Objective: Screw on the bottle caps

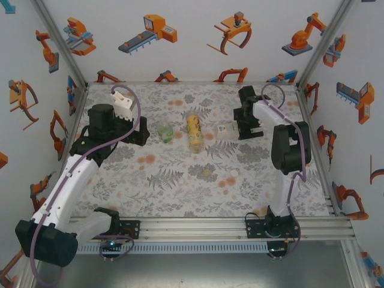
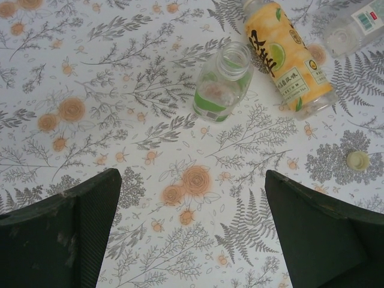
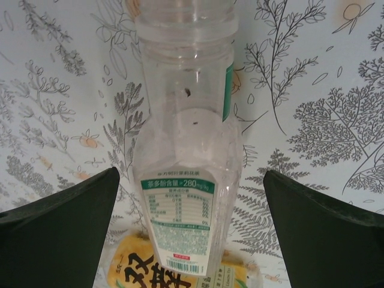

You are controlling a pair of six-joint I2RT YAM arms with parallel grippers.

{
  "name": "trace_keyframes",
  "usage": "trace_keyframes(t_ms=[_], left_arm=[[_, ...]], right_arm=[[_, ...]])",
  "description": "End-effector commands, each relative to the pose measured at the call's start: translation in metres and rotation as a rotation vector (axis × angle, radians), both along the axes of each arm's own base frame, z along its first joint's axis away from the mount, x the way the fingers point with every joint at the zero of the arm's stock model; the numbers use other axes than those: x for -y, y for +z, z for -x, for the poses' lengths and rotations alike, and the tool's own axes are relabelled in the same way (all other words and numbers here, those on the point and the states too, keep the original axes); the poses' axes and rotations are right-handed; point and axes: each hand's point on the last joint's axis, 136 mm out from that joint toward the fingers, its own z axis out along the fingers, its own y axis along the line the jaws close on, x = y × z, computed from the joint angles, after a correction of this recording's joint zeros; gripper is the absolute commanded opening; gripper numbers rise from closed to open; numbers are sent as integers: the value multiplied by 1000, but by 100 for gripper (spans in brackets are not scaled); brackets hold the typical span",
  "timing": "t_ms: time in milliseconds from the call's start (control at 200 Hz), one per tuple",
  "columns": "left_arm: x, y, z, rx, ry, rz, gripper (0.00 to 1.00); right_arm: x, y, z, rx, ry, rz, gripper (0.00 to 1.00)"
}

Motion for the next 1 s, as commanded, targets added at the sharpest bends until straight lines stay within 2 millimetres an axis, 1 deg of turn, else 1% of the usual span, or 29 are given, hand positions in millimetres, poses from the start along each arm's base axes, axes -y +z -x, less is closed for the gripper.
trace_keyframes(t_ms=[0,140,255,536,776,996], left_arm=[[4,4,-1,4,-5,27,97],[3,3,-1,0,1,22,97],[3,3,-1,1,3,22,97],[2,2,-2,-3,6,21,97],[1,3,-2,-3,14,16,97],[1,3,-2,-3,14,15,97]], right_arm=[[8,-8,4,-44,-32,6,94],[8,-20,6,-71,-29,3,91],[7,-26,8,-88,-28,-3,88],[4,-31,7,-84,-26,-18,79],[1,-35,5,-81,-23,-36,74],[-2,-43,6,-99,-20,-51,69]])
